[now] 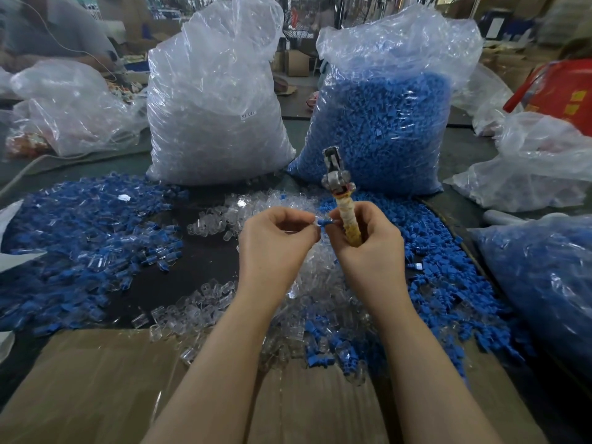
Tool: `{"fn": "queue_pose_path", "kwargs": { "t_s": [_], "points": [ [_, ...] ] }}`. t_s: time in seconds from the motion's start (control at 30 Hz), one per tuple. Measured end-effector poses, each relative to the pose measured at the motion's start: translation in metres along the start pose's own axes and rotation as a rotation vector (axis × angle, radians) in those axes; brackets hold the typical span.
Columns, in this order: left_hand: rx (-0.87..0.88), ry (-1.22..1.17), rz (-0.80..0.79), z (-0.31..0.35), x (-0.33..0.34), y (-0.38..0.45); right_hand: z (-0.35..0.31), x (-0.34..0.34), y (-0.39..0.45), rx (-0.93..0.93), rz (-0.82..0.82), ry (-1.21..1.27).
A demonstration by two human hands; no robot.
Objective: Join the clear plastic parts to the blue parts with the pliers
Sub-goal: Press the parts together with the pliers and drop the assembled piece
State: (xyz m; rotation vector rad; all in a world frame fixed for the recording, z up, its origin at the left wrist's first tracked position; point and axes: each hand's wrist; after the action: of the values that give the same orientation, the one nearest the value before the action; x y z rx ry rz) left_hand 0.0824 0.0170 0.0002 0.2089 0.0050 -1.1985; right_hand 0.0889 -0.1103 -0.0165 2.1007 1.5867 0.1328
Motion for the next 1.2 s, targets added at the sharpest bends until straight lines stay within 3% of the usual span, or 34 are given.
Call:
{"fn": "queue_pose_path", "kwargs": {
  "t_s": [0.7,0.97,1.2],
  "points": [
    [0.008,-0.013,-0.009,0.001,0.002,-0.002,-0.001,-0.009,0.004,-0.023,-0.139,-0.062],
    [-0.106,-0.291,-0.066,0.001,-0.003,0.001,0.005,-0.023,0.008,0.095,-0.307,-0.103],
    [-0.085,-0.42,-0.015,0.001,-0.006,0.005,0.005,-0.03,0.011,0.136,-0.443,-0.163]
  ]
}}
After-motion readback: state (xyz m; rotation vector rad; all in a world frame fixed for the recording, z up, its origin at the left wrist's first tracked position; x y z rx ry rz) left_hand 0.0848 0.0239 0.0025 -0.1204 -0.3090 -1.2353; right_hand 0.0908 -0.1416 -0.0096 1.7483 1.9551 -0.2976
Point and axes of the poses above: each hand's wrist, its own y-axis towards the middle knuckle, its own x-axis out of the palm, z = x × y, and after that the axes turned 5 degrees about z, right-handed
